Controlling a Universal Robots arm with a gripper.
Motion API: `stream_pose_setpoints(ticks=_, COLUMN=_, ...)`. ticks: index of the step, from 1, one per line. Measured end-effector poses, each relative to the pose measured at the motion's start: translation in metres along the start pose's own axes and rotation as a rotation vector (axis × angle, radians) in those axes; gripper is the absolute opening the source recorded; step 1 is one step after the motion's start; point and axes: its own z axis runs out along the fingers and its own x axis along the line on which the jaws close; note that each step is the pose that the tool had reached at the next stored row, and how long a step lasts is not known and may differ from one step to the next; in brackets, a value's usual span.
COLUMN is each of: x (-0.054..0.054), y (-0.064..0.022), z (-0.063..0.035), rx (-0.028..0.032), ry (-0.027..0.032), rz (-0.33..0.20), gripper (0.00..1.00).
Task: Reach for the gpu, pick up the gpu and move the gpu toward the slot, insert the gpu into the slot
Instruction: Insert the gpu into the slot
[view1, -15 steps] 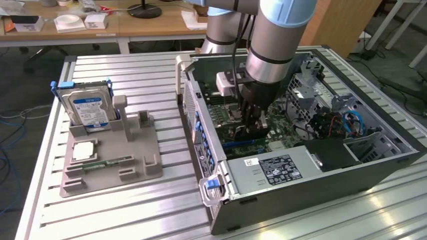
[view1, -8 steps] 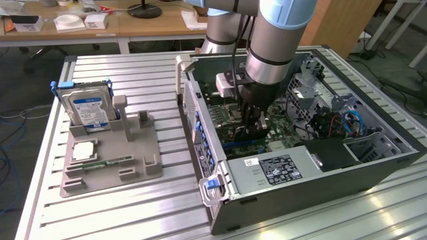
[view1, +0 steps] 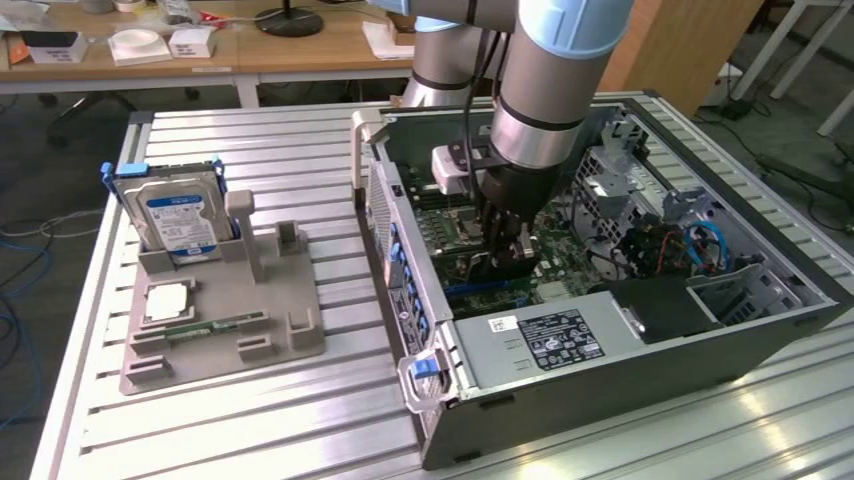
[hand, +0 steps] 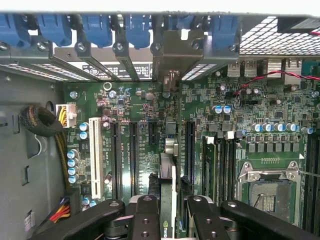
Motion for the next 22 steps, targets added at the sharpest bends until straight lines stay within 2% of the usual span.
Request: stream_pose_setpoints(ticks=22, x=0.0002, y=0.0018, z=0.0035, rx=-0.0001, ry=0.0002, rz=0.000, gripper=0.26)
